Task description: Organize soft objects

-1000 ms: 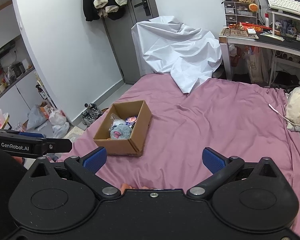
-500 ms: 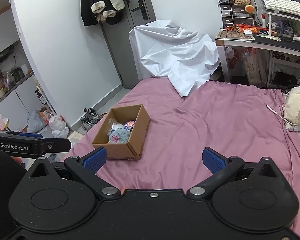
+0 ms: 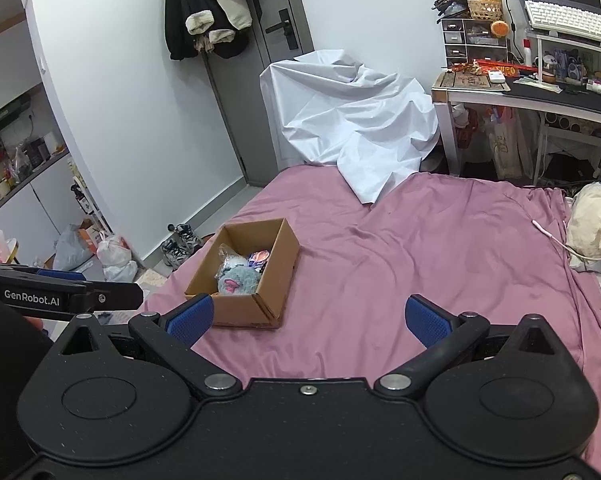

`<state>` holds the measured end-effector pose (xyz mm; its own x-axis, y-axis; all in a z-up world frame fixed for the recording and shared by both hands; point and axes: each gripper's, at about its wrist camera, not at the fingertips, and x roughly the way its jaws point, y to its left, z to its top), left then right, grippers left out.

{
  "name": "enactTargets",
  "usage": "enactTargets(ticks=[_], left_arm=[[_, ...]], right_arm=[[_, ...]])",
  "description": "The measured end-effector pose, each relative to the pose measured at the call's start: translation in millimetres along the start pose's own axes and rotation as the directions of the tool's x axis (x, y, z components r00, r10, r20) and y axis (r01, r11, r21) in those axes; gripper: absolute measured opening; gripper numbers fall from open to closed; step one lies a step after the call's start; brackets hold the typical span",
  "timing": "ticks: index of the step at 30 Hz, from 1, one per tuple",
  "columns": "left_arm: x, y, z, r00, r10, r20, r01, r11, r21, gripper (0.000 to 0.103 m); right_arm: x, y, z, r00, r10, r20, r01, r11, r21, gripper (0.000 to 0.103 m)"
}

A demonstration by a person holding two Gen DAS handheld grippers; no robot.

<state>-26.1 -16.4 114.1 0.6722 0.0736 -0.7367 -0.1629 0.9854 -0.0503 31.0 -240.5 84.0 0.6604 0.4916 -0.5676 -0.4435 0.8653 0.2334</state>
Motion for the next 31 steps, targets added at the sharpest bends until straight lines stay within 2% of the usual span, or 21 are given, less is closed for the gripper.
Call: enactTargets(ticks=[31], left_arm=[[2.4, -3.2, -1.5, 1.000, -0.021, -0.021, 0.021, 1.000, 0.002, 0.100]], right_arm=[[2.5, 2.0, -1.1, 1.000, 0.019, -0.019, -0.019, 1.000, 0.009, 0.103]])
